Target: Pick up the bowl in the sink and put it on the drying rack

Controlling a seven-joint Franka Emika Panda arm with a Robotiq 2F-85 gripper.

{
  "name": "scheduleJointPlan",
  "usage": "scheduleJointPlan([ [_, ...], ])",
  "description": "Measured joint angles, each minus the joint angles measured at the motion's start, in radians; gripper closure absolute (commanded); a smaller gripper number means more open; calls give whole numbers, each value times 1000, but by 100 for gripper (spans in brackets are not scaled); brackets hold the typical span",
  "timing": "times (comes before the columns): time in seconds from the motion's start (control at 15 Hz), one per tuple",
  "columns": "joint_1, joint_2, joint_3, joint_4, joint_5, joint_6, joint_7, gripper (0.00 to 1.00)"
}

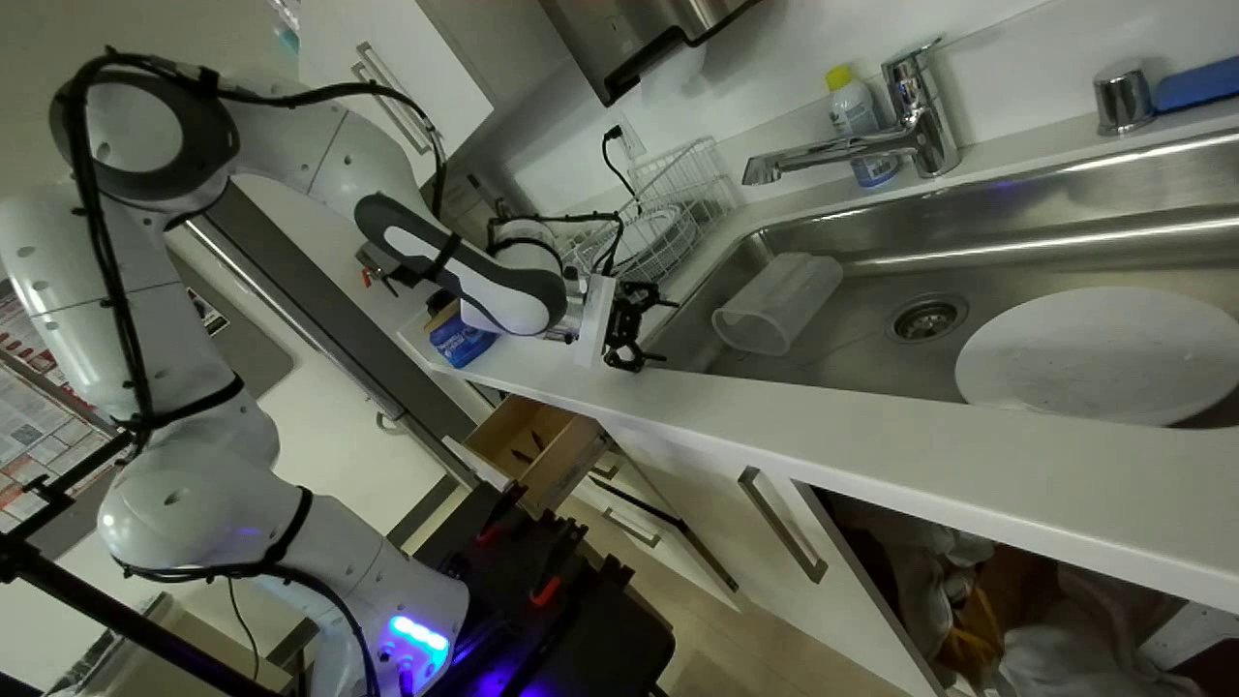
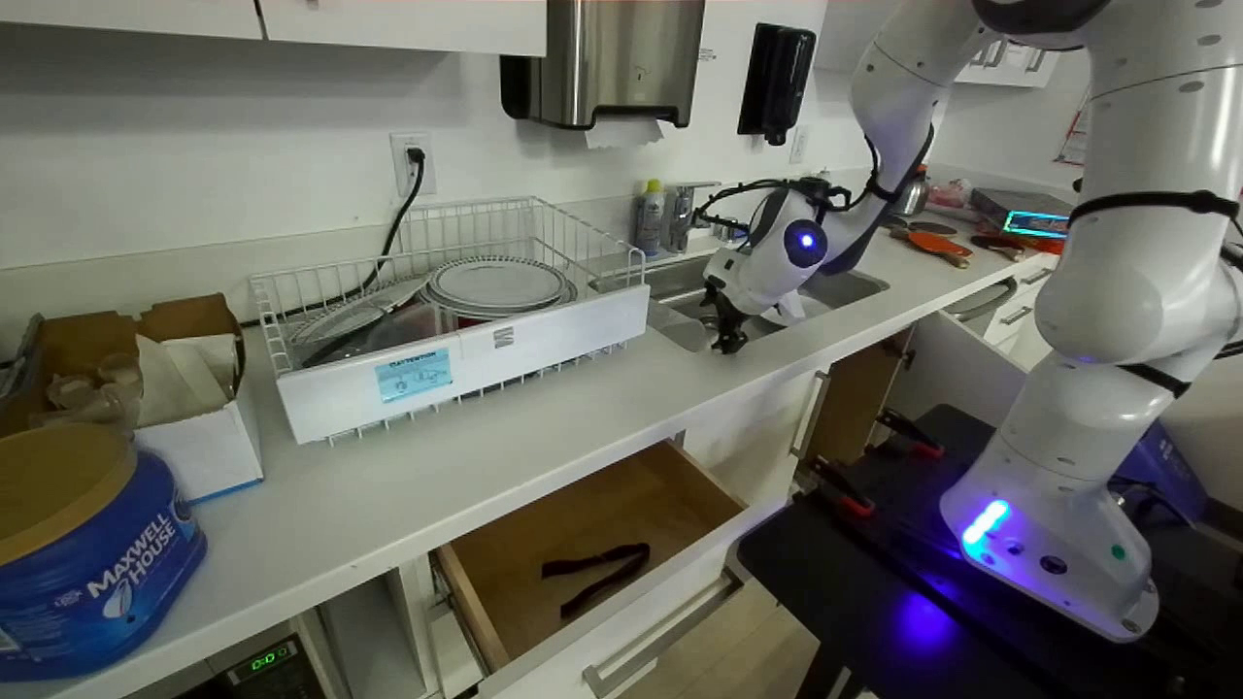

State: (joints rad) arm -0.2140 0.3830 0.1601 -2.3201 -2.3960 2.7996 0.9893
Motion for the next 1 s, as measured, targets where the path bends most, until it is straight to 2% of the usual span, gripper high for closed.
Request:
scheduleJointPlan([
  [0.27, 0, 12, -3, 36, 2, -7, -17, 0],
  [0.53, 2, 73, -6, 115, 12, -81, -40, 0],
  [1.0, 5, 235, -6, 257, 127, -111, -189, 0],
])
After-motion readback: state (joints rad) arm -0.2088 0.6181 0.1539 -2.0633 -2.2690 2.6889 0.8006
